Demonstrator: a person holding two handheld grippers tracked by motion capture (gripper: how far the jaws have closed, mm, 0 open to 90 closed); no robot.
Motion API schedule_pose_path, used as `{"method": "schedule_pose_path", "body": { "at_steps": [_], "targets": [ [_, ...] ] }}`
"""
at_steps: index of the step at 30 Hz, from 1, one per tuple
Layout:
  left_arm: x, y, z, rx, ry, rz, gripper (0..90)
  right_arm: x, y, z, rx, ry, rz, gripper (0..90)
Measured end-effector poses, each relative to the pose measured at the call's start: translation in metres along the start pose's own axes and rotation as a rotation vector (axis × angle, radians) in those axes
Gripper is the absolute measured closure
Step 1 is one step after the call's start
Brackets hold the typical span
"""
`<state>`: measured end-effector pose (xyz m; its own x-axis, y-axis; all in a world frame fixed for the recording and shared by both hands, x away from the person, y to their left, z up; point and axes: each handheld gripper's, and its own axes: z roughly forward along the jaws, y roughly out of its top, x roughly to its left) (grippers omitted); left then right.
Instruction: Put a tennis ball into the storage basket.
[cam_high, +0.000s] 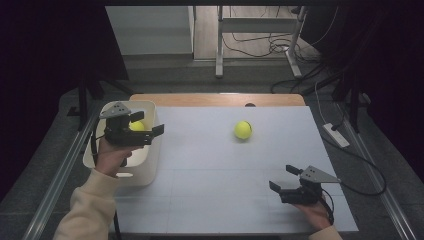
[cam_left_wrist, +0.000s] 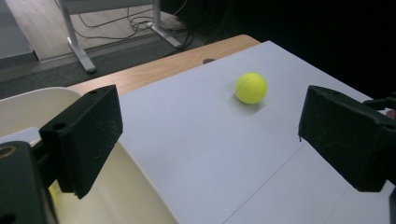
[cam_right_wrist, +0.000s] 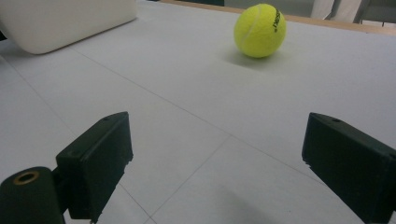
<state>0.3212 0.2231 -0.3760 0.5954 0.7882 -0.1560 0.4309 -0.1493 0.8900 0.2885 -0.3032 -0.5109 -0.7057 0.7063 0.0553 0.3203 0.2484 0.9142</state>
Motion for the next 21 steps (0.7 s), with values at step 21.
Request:
{"method": "schedule_pose_path", "body": {
  "at_steps": [21],
  "targets": [
    [-0.024, -0.003, 0.018, 0.015, -0.035, 0.035, 6.9, 0.003, 0.002, 0.002, -0.004, 0.021, -0.019, 8.7]
  ]
}}
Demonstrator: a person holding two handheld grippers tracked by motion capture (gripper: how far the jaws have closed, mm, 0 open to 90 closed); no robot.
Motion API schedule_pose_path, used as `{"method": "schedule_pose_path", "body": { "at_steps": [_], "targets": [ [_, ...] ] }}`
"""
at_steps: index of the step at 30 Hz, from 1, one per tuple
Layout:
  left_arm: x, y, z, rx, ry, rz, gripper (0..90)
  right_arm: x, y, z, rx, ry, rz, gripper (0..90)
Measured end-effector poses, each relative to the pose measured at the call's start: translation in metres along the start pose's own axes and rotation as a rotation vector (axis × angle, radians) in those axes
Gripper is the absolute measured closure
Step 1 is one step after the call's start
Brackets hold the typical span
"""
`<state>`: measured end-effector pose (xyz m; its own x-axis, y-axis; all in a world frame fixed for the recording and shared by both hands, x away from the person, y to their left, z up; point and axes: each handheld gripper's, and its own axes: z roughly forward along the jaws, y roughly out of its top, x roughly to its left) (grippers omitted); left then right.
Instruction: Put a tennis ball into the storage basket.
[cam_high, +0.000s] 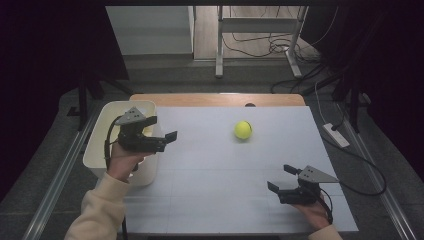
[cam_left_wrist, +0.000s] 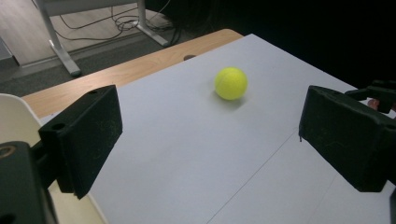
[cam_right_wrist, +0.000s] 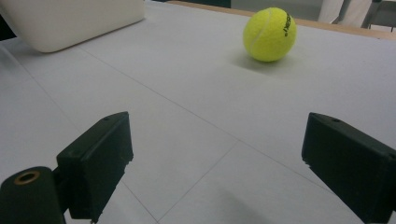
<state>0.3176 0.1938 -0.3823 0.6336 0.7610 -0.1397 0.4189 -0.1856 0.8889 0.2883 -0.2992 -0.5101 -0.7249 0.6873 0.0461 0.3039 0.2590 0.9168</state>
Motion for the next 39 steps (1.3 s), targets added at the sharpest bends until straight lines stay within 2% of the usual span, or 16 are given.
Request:
{"method": "schedule_pose_path", "body": {
  "at_steps": [18, 24, 39],
  "targets": [
    [-0.013, 0.005, 0.025, 0.041, -0.025, 0.011, 6.0, 0.000, -0.001, -0.001, 0.005, 0.002, -0.007, 8.7],
    [-0.022, 0.006, 0.033, 0.053, -0.039, 0.029, 5.9, 0.002, 0.000, -0.003, -0.005, 0.008, -0.007, 8.8],
    [-0.029, 0.008, 0.057, 0.087, -0.055, 0.051, 5.8, 0.001, 0.002, 0.001, -0.005, 0.007, -0.003, 8.8]
  ]
}}
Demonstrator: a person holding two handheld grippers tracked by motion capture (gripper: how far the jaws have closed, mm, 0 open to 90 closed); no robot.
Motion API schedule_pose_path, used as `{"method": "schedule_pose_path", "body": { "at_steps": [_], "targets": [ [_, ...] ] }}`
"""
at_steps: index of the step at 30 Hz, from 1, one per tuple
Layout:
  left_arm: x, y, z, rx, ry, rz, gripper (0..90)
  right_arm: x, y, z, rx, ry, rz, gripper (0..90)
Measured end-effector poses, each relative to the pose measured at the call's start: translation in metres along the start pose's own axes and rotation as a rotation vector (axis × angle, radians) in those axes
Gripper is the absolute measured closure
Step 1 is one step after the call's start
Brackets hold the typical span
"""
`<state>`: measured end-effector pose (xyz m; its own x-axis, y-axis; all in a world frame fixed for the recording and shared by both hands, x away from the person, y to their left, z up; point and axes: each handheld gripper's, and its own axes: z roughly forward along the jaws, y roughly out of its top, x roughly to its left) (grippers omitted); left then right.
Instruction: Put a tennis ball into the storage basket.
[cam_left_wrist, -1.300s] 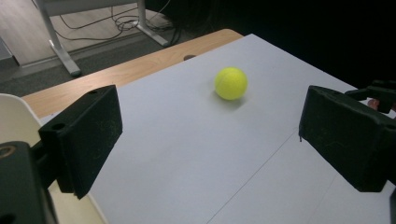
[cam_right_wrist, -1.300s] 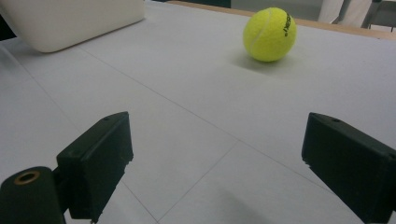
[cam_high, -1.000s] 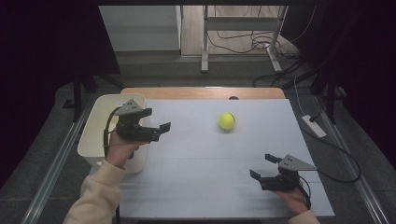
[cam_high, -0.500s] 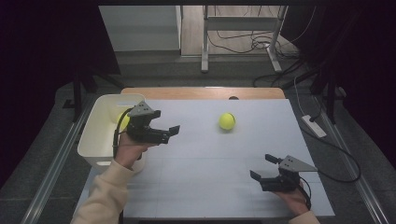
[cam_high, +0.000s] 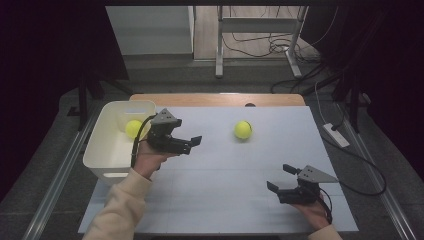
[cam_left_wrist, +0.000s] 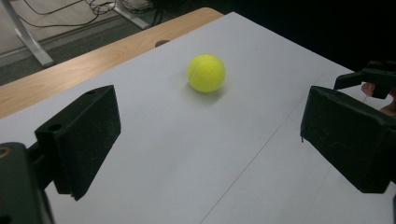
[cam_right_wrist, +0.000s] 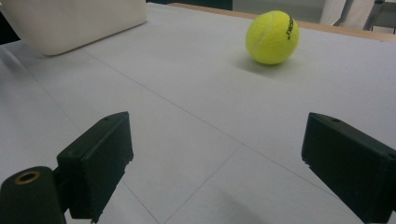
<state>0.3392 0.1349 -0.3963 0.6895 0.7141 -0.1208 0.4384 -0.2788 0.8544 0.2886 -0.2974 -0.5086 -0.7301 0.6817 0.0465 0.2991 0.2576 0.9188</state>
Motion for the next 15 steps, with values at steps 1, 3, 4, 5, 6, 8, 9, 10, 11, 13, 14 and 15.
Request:
{"method": "schedule_pose_path", "body": {
  "at_steps": [1, 3, 4, 5, 6, 8, 9, 10, 11, 13, 14, 15],
  "targets": [
    [0.000, 0.000, 0.002, 0.004, -0.002, 0.000, 5.8, 0.000, 0.000, 0.000, -0.001, -0.002, 0.002, 8.8],
    [0.001, 0.000, 0.005, 0.010, -0.001, -0.001, 5.8, 0.000, 0.000, 0.001, 0.003, 0.001, 0.005, 8.8],
    [0.001, 0.000, 0.006, 0.014, -0.002, -0.001, 5.8, 0.001, 0.000, 0.001, 0.002, 0.001, 0.008, 8.8],
    [0.001, 0.000, 0.007, 0.015, -0.002, -0.003, 5.7, 0.001, 0.000, 0.001, 0.003, 0.001, 0.007, 8.8],
    [0.001, 0.000, 0.009, 0.017, -0.003, -0.004, 5.7, 0.001, 0.000, 0.001, 0.002, 0.002, 0.006, 8.8],
    [0.001, 0.000, 0.011, 0.018, -0.005, -0.006, 5.7, 0.001, 0.001, 0.001, -0.003, 0.001, 0.004, 8.9],
    [0.000, 0.000, 0.012, 0.020, -0.006, -0.006, 5.7, 0.001, 0.001, 0.001, -0.004, 0.001, 0.005, 8.9],
    [0.000, 0.000, 0.014, 0.025, -0.005, -0.006, 5.7, 0.000, 0.001, 0.001, -0.006, 0.002, 0.005, 8.9],
    [0.000, 0.000, 0.014, 0.025, -0.005, -0.006, 5.7, 0.000, 0.001, 0.001, -0.006, 0.002, 0.005, 8.9],
    [-0.002, 0.002, 0.018, 0.035, -0.009, -0.001, 5.7, 0.000, 0.001, 0.002, -0.009, 0.007, 0.003, 8.8],
    [-0.002, 0.002, 0.020, 0.040, -0.010, 0.003, 5.7, 0.001, 0.001, 0.002, -0.008, 0.007, 0.002, 8.8],
    [-0.003, 0.003, 0.021, 0.042, -0.010, 0.004, 5.7, 0.001, 0.001, 0.001, -0.007, 0.007, 0.001, 8.8]
  ]
}}
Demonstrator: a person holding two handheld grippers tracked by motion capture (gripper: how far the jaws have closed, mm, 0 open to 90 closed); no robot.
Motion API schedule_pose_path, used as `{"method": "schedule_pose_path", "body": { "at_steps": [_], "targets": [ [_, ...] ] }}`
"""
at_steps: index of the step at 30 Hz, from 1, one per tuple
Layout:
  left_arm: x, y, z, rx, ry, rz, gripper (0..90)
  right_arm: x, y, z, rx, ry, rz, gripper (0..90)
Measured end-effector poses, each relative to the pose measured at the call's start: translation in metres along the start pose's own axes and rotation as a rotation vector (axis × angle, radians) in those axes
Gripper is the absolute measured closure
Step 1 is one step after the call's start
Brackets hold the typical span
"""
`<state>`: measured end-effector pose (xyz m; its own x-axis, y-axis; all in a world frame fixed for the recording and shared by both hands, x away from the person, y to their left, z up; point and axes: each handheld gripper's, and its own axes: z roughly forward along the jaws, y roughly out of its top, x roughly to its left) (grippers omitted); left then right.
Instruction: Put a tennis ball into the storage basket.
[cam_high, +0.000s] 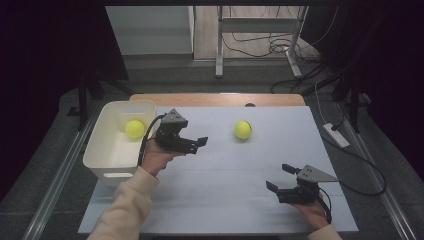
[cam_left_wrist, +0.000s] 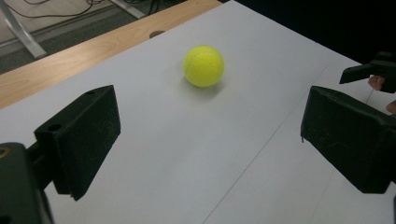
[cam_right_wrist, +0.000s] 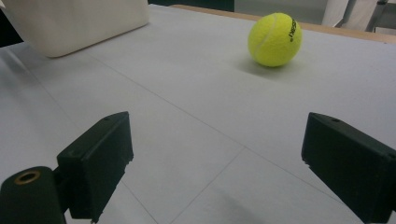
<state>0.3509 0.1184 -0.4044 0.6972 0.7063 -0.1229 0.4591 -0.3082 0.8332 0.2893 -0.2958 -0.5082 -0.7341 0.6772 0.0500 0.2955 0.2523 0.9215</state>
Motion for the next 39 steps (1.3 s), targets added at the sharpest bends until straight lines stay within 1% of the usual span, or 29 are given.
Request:
{"method": "schedule_pose_path", "body": {
  "at_steps": [5, 8, 16, 18, 22, 25, 30, 33, 35, 39],
  "targets": [
    [0.000, 0.003, 0.009, 0.008, -0.017, 0.000, 5.9, -0.001, -0.001, -0.002, -0.002, 0.000, 0.012, 8.9],
    [-0.002, 0.005, 0.014, 0.020, -0.020, 0.010, 5.8, -0.001, -0.001, -0.002, -0.006, 0.001, 0.017, 8.9],
    [-0.003, 0.007, 0.023, 0.038, -0.023, 0.020, 5.7, 0.000, 0.000, -0.001, -0.006, 0.004, 0.019, 8.9],
    [-0.004, 0.008, 0.025, 0.039, -0.030, 0.020, 5.7, 0.001, 0.001, -0.001, -0.008, 0.005, 0.013, 8.9],
    [-0.005, 0.009, 0.031, 0.048, -0.036, 0.023, 5.6, 0.002, 0.001, -0.001, -0.009, 0.005, 0.015, 8.9],
    [-0.005, 0.010, 0.039, 0.056, -0.046, 0.028, 5.5, 0.002, 0.001, 0.000, -0.006, 0.007, 0.014, 8.9],
    [-0.005, 0.011, 0.046, 0.065, -0.050, 0.031, 5.4, 0.002, 0.001, 0.001, -0.001, 0.007, 0.018, 8.9],
    [-0.004, 0.010, 0.054, 0.077, -0.052, 0.032, 5.3, 0.003, 0.000, 0.000, 0.000, 0.005, 0.014, 8.9],
    [-0.004, 0.010, 0.057, 0.084, -0.054, 0.033, 5.3, 0.003, 0.000, -0.001, -0.001, 0.004, 0.020, 8.9],
    [-0.004, 0.011, 0.062, 0.088, -0.058, 0.037, 5.4, 0.003, 0.000, -0.002, 0.001, -0.001, 0.019, 8.9]
  ]
}}
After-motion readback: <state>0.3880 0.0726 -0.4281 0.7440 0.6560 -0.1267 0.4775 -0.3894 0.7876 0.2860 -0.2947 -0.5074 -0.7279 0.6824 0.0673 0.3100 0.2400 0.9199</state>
